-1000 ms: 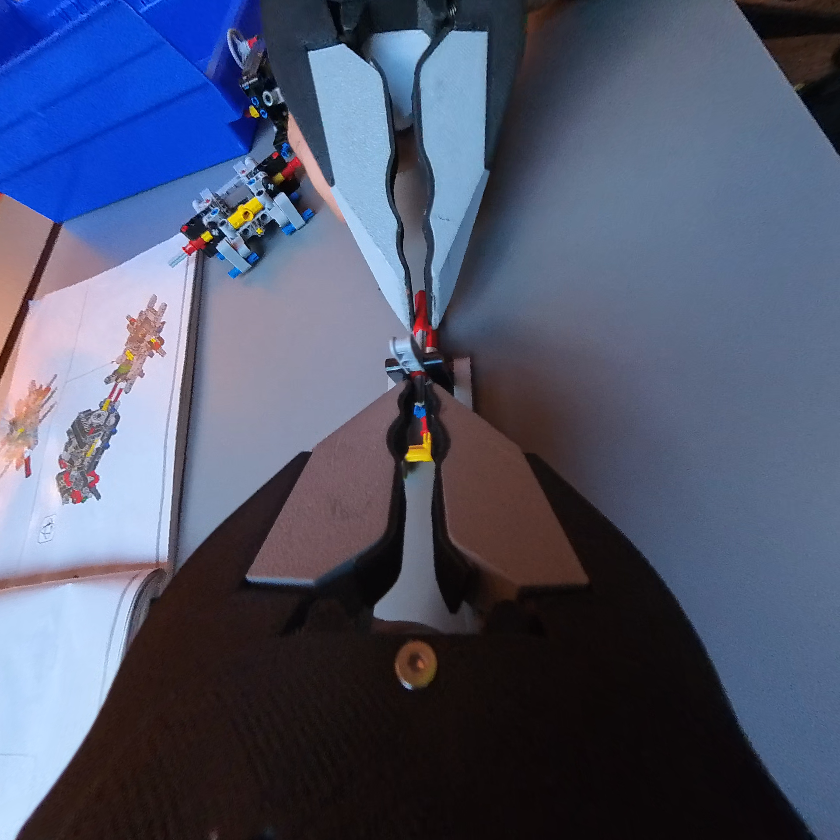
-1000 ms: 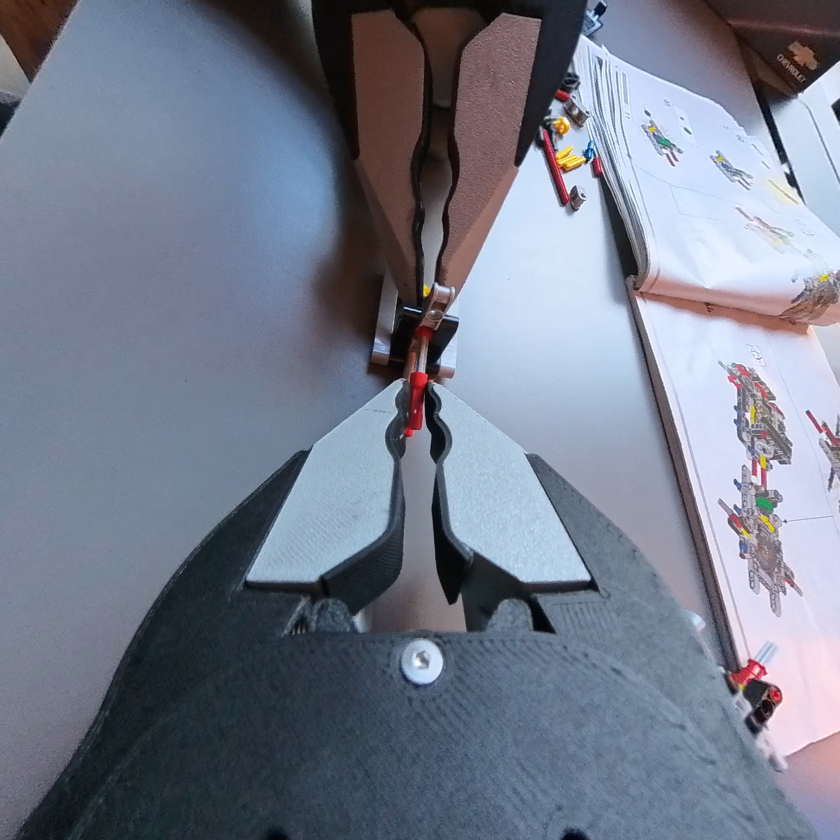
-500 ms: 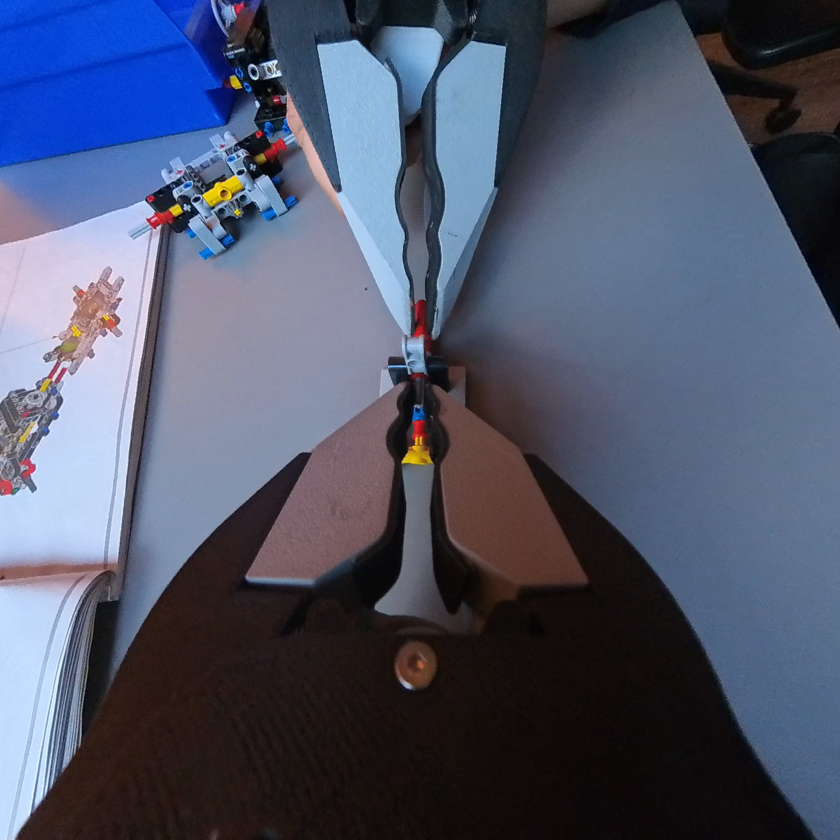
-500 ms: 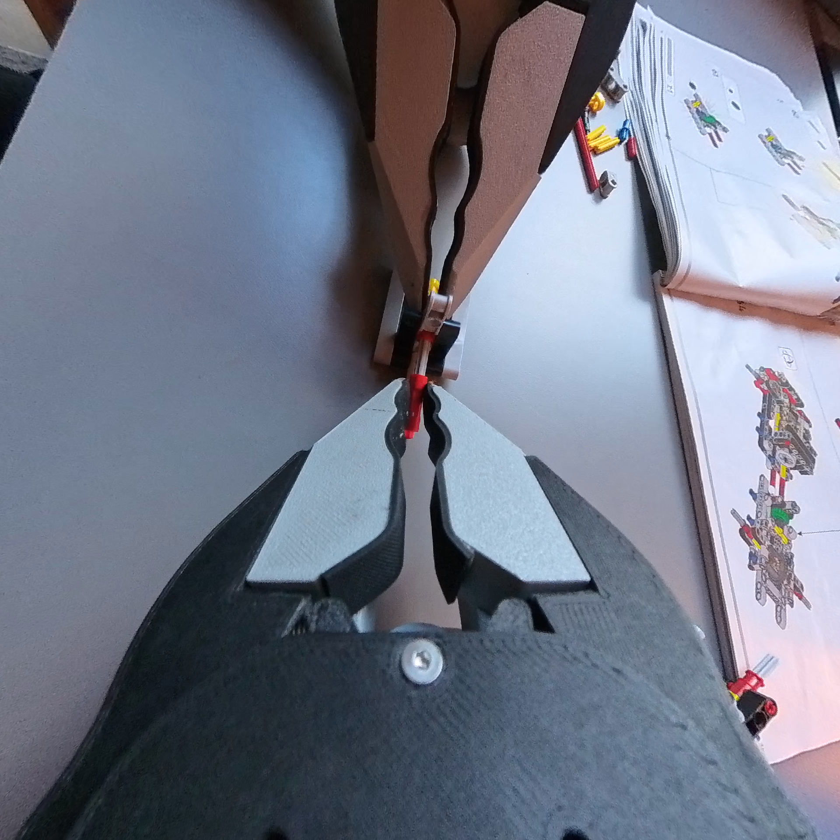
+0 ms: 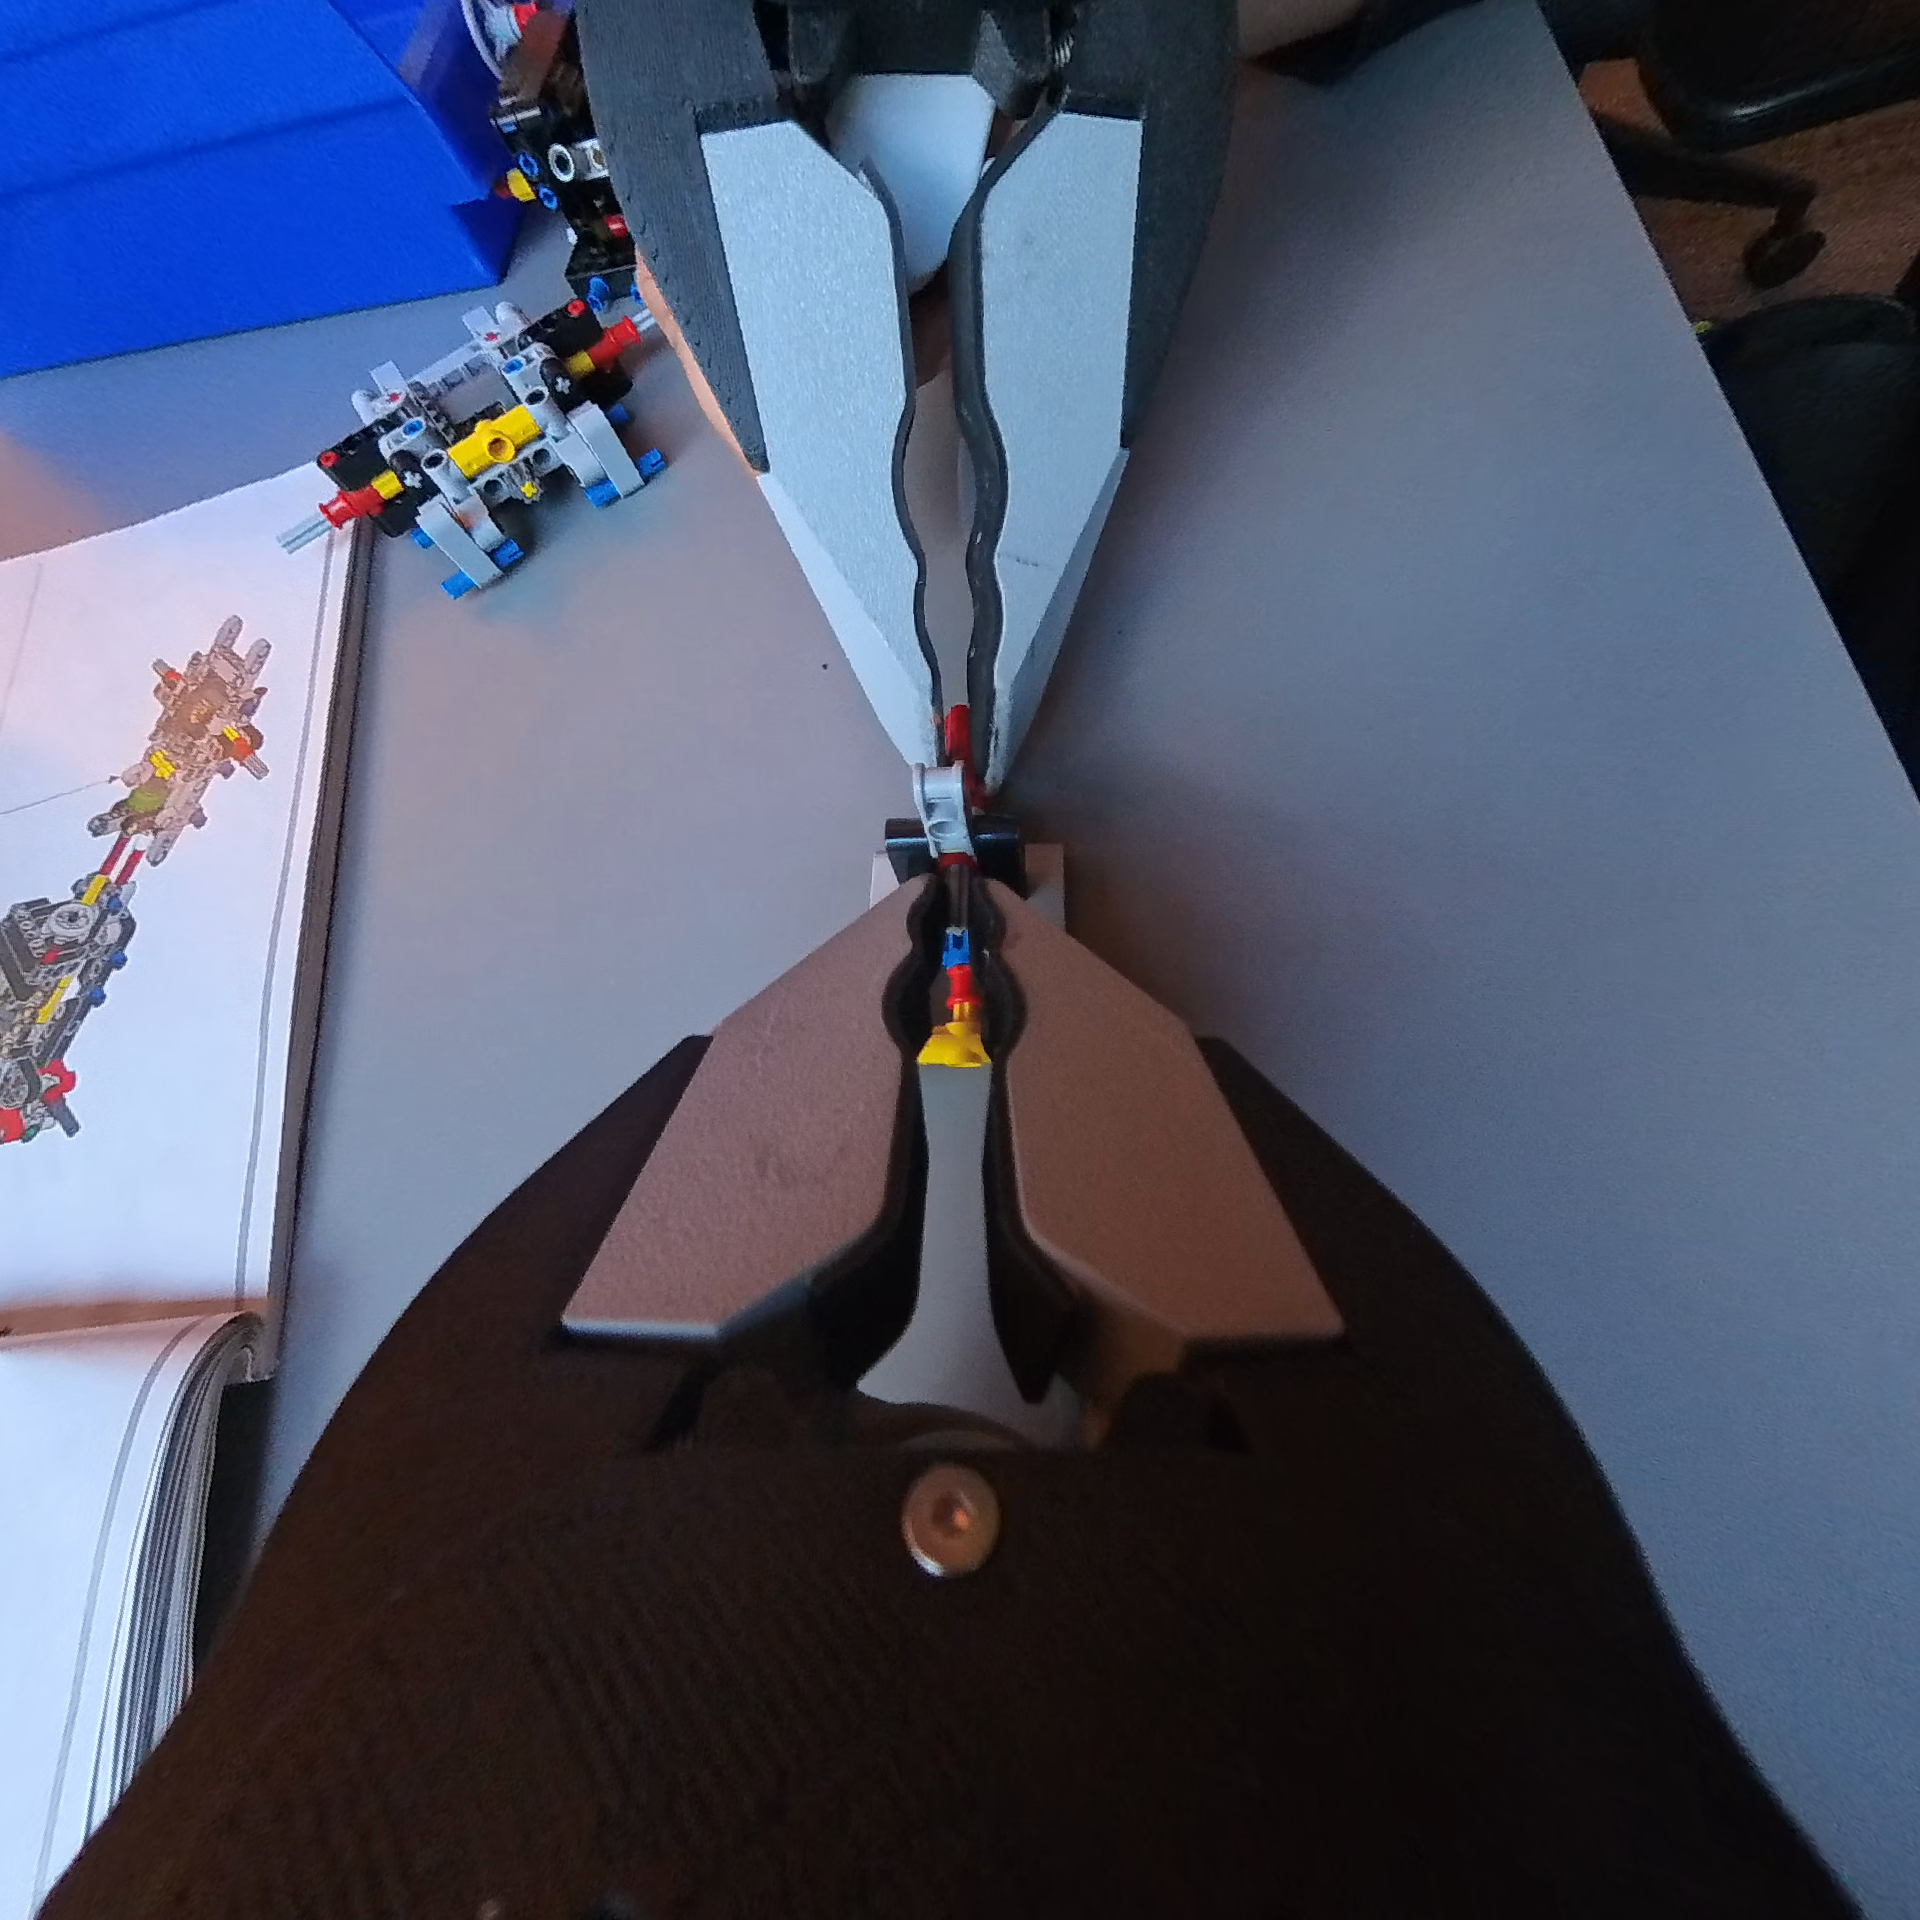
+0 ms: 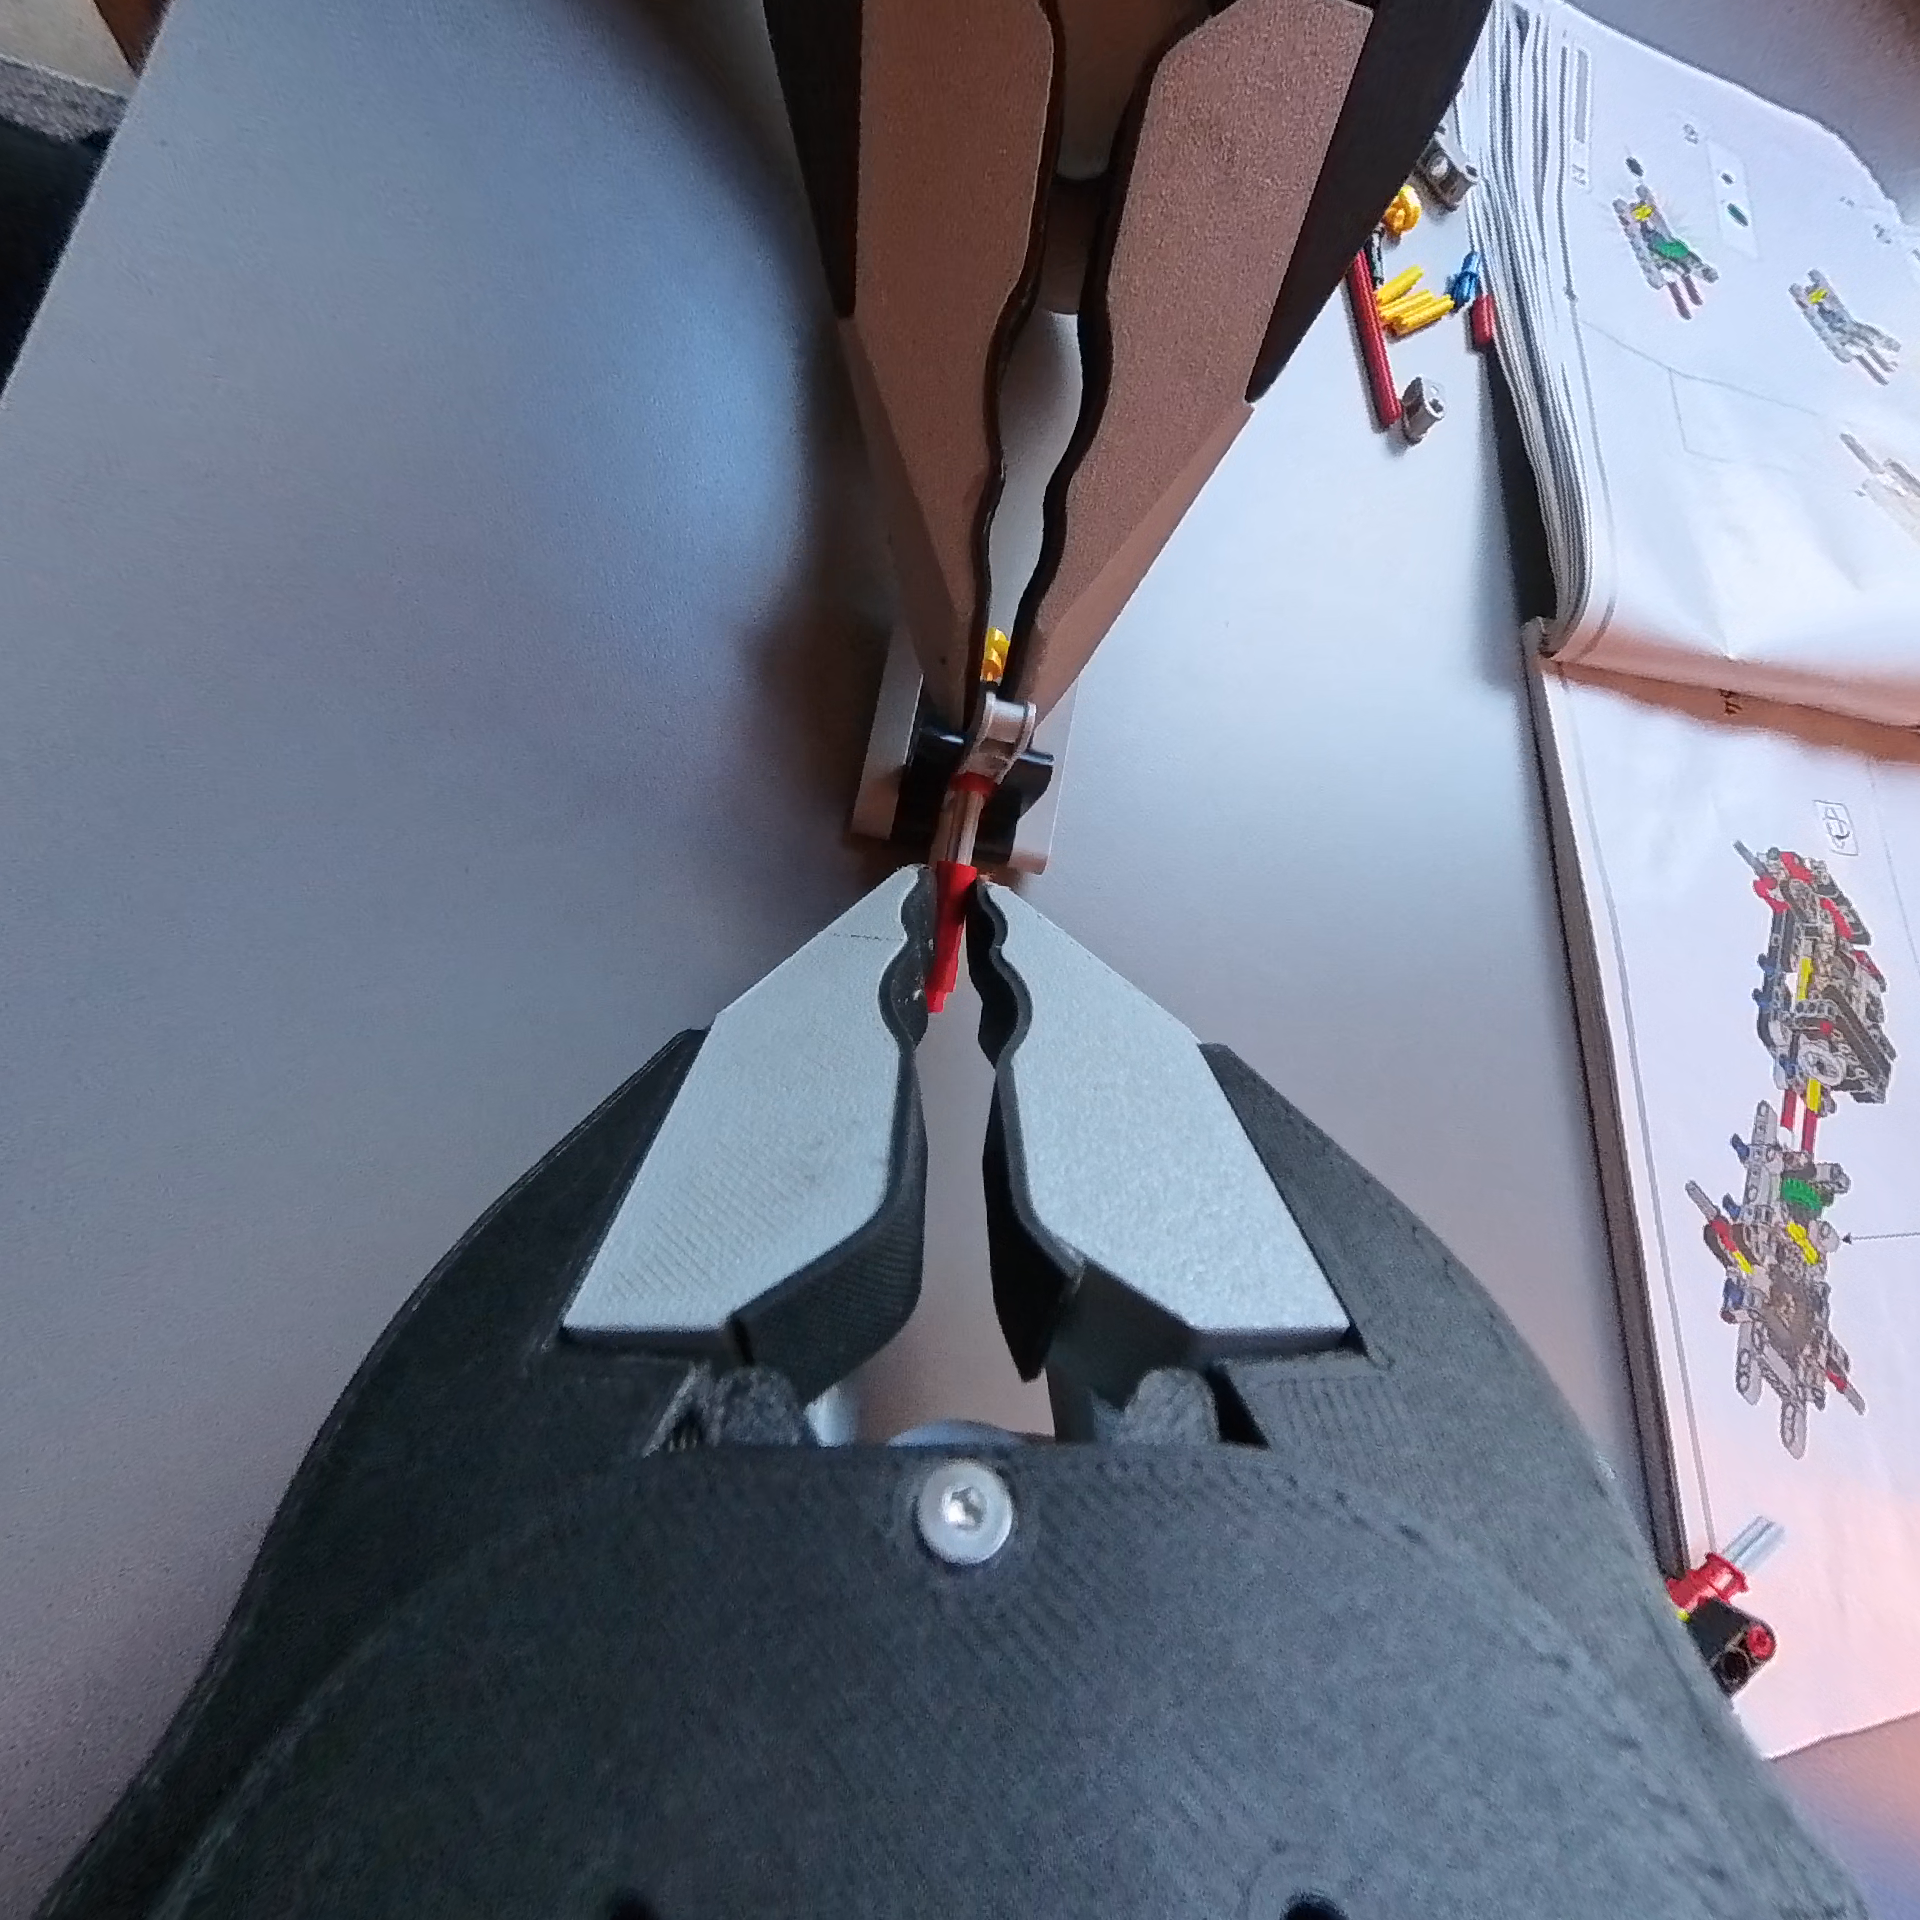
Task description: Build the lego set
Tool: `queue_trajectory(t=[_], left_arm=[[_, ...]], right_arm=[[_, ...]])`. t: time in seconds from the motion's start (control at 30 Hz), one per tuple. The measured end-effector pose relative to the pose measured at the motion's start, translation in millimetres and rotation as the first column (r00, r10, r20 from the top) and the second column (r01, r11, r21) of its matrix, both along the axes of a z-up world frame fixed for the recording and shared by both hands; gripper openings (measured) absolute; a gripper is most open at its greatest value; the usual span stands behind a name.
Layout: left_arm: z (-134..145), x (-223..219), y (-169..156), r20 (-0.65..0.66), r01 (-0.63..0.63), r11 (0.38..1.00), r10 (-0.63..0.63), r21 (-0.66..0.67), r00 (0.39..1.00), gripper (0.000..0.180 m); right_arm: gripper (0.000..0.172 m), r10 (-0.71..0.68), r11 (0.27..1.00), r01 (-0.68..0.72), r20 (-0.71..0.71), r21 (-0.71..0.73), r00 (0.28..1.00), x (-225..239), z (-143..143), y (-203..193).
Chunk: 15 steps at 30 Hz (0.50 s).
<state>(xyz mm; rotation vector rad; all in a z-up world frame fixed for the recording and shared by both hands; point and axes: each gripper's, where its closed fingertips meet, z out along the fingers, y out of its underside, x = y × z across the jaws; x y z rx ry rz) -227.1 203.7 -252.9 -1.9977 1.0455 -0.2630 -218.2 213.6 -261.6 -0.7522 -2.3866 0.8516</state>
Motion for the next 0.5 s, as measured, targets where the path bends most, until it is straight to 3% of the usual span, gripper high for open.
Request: queue_trajectory(t=[0.33, 0.5], left_arm=[[-3, 5, -1, 0.015, 0.016, 1.000, -0.016, -0.019, 1.000, 0.000], [-5, 1, 0, -0.072, 0.020, 1.000, -0.019, 0.015, 0.997, 0.000]], right_arm=[[0.000, 0.034, 0.998, -0.035, -0.023, -0.047, 0.999, -4, 10, -13], [0.000, 0.027, 0.997, -0.029, -0.025, -0.072, 0.999, -8, 13, -14]])
